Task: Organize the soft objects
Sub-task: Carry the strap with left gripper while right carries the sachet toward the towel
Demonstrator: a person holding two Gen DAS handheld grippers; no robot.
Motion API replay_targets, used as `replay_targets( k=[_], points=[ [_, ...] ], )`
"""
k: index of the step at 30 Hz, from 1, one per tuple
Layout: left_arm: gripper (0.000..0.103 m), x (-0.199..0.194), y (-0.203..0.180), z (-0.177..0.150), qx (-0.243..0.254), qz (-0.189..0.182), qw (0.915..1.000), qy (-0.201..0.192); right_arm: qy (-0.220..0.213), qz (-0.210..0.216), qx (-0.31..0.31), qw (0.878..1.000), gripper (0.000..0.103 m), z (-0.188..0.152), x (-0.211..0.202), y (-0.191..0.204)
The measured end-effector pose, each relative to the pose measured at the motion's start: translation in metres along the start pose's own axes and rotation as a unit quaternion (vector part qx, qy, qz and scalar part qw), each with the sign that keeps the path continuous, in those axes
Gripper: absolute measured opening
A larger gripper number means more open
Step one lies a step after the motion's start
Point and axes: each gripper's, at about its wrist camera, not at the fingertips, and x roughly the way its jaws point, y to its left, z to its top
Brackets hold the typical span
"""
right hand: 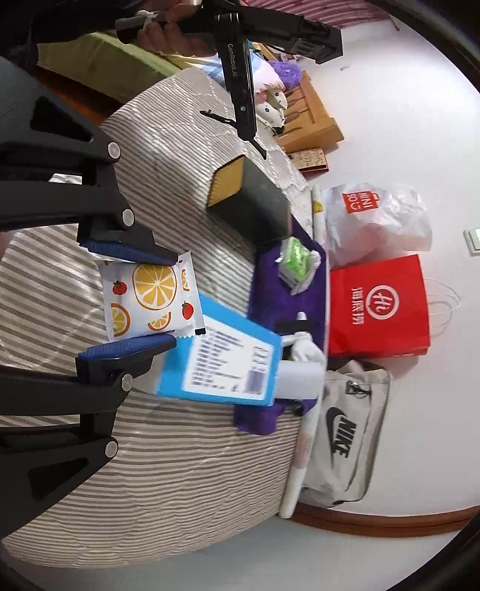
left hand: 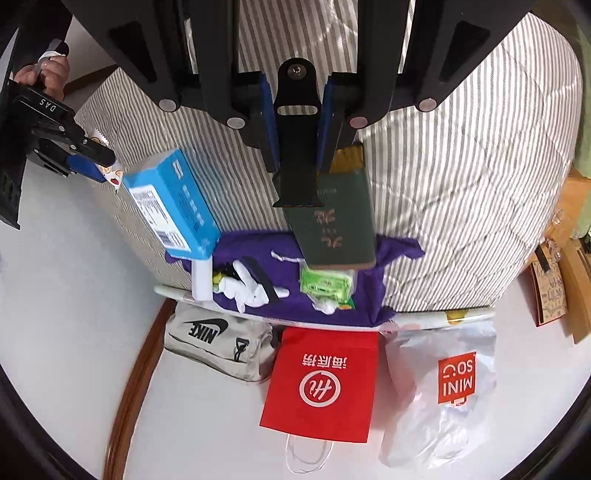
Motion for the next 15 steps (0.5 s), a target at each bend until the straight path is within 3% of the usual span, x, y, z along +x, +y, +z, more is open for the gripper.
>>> replay_targets(
  k=[15],
  points=[
    [0.02, 0.021, 0.01, 0.057, -0.02, -0.001, 0.9998, -0.006, -0.013, -0.011, -0.001, 1.0, 0.038, 0.062, 0.018, -0.016]
  ],
)
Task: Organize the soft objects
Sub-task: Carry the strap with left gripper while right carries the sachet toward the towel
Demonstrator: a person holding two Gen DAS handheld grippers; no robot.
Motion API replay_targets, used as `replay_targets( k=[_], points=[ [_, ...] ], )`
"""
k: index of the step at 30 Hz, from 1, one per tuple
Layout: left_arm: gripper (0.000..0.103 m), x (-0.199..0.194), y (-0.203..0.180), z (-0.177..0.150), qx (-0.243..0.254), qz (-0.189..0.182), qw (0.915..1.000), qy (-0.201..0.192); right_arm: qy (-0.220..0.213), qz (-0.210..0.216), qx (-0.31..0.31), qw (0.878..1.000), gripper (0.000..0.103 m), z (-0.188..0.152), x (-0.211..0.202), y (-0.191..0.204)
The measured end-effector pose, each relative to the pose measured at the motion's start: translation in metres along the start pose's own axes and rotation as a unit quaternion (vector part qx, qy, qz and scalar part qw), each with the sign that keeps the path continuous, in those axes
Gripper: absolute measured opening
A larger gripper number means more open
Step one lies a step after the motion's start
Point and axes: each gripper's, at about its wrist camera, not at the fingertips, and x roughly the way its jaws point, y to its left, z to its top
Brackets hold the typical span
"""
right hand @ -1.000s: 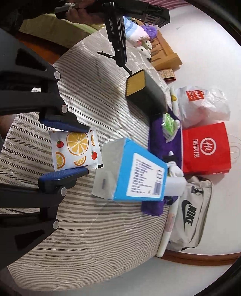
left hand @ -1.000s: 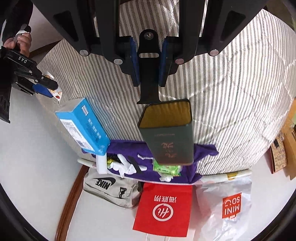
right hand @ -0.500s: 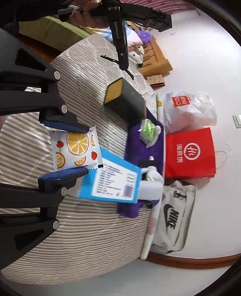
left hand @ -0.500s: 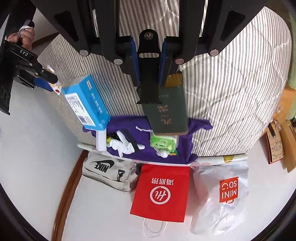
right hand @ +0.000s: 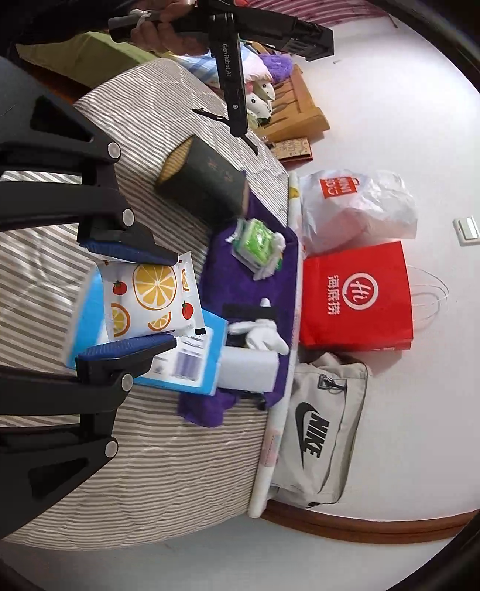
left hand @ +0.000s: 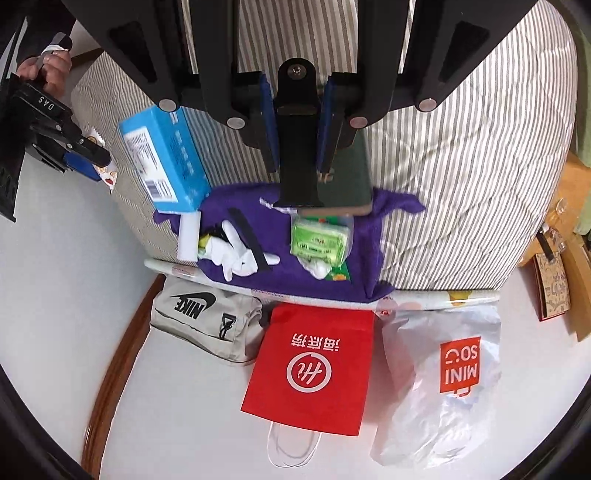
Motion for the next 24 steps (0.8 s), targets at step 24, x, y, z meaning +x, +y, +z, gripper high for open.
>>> replay_targets(
  k=[24],
  points=[
    [0.02, 0.077, 0.012, 0.078, 0.005, 0.012, 0.9998, 0.017, -0.001, -0.007, 0.012, 1.0, 0.038, 0.085, 0.085, -0.023]
  ],
)
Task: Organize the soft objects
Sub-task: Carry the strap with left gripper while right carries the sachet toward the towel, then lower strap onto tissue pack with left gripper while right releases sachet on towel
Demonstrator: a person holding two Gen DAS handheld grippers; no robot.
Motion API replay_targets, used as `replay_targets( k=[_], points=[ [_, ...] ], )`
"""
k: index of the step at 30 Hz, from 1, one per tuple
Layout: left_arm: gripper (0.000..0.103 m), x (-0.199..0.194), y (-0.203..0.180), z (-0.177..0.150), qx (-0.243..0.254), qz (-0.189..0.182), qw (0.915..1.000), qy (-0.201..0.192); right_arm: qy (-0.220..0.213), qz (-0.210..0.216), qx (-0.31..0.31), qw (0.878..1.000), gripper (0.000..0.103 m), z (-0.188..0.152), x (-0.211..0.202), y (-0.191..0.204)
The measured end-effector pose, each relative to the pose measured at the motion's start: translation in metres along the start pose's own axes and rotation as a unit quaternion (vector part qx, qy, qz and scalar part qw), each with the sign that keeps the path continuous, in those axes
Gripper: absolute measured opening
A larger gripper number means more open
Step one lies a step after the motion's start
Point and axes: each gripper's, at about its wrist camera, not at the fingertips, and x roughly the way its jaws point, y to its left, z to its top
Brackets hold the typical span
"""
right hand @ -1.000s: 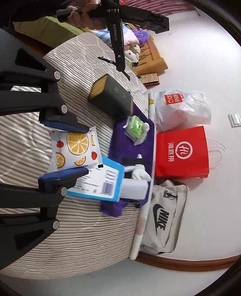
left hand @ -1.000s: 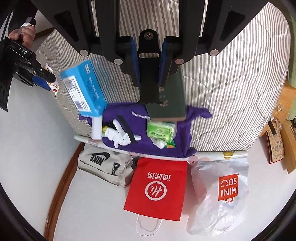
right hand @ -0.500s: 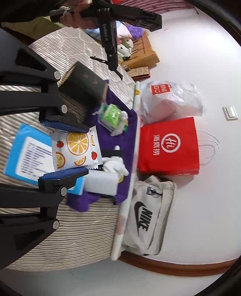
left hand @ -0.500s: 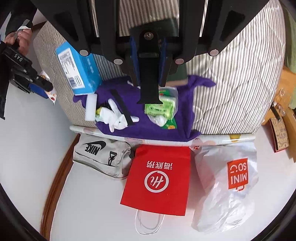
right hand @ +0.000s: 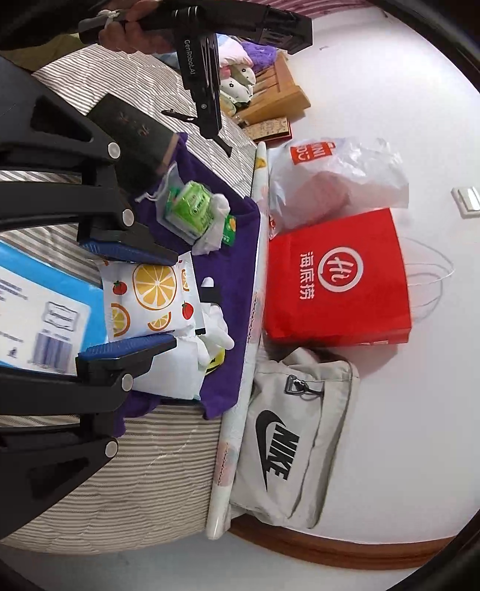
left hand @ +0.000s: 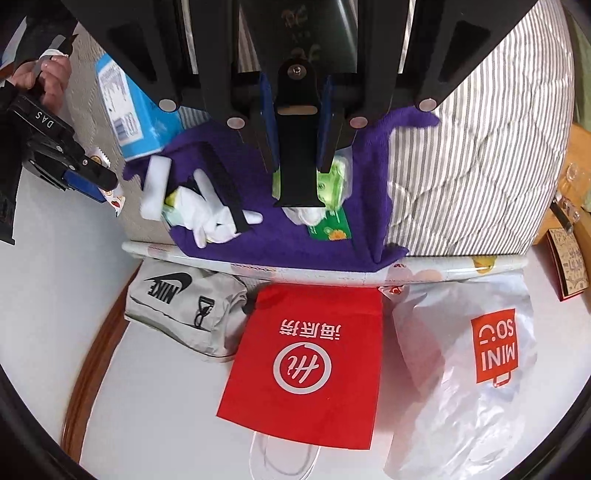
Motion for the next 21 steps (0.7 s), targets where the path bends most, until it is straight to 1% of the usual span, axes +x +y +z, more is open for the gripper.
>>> replay_targets(
  k=[7, 11, 15, 19, 21],
  points=[
    [0.02, 0.024, 0.002, 0.015, 0.003, 0.004, 0.9999, 0.012, 0.017, -0.01, 0.001, 1.0, 0.038, 0.01, 0.031, -0.002],
    [0.02, 0.036, 0.001, 0.023, 0.013, 0.011, 0.9997, 0.018, 0.031, -0.021, 0.003, 0.999, 0.038, 0.015, 0.049, 0.0],
    [0.02, 0.048, 0.003, 0.029, 0.007, 0.008, 0.9996, 0.026, 0.042, -0.021, -0.001, 0.999, 0.038, 0.019, 0.063, 0.004],
    [0.02, 0.061, 0.004, 0.033, 0.007, 0.019, 0.9991, 0.039, 0.055, -0.02, -0.003, 0.998, 0.038, 0.021, 0.076, 0.005],
    [0.02, 0.066, 0.004, 0.035, 0.007, 0.019, 0.9988, 0.044, 0.061, -0.024, -0.007, 0.998, 0.038, 0.022, 0.082, 0.006]
  ],
)
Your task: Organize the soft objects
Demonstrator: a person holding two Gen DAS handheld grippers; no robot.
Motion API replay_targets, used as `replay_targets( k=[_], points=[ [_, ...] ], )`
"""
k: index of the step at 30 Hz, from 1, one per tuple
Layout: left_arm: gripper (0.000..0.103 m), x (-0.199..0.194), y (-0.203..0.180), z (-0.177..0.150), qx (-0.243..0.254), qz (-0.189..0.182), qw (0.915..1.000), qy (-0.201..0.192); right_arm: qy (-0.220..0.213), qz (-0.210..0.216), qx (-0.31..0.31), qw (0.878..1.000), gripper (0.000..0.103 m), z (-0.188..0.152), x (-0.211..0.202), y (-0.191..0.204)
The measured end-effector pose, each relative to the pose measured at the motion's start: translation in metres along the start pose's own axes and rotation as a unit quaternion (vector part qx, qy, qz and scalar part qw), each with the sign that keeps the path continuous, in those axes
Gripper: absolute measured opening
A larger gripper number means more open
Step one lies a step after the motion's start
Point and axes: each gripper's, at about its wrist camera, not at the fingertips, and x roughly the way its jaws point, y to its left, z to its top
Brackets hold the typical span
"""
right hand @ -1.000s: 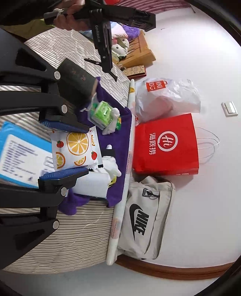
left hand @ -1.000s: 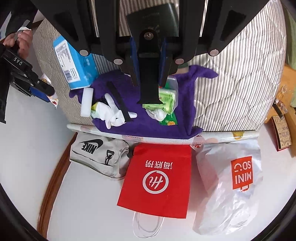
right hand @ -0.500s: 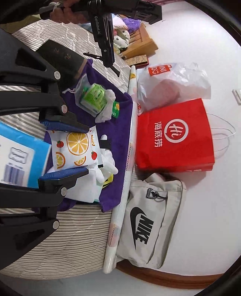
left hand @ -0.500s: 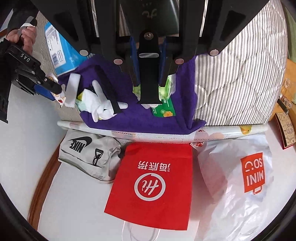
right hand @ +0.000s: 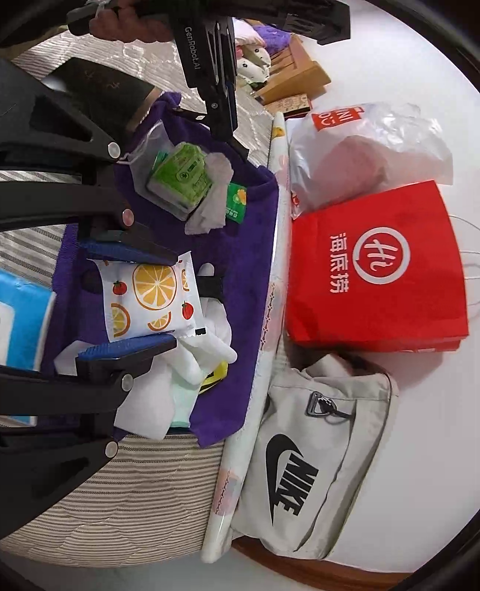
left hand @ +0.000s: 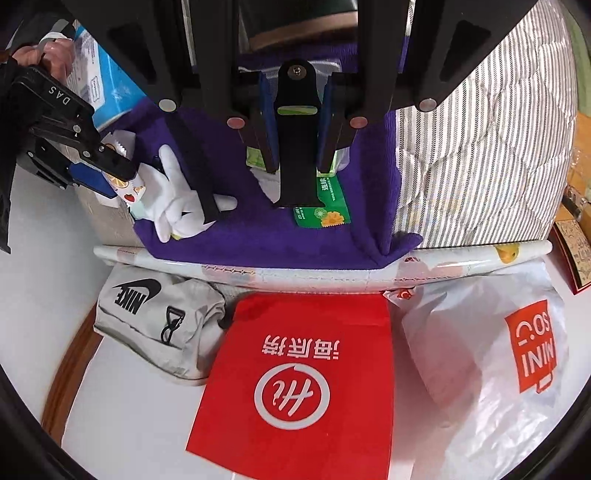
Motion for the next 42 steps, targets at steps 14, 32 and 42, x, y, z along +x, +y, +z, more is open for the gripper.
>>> replay_targets(
  k=[14, 32, 42],
  points=[
    [0.021, 0.025, 0.005, 0.006, -0.014, 0.001, 0.9996, 0.025, 0.037, 0.006, -0.005, 0.999, 0.04, 0.002, 0.024, 0.0],
    [0.064, -0.024, 0.003, 0.001, -0.022, 0.02, 0.9996, 0.0, 0.012, 0.034, 0.014, 0.999, 0.063, 0.007, -0.017, 0.006],
    [0.077, -0.103, -0.025, -0.034, -0.007, 0.023, 0.9987, -0.046, -0.038, 0.001, 0.021, 0.999, 0.08, -0.014, -0.102, 0.013]
  ],
)
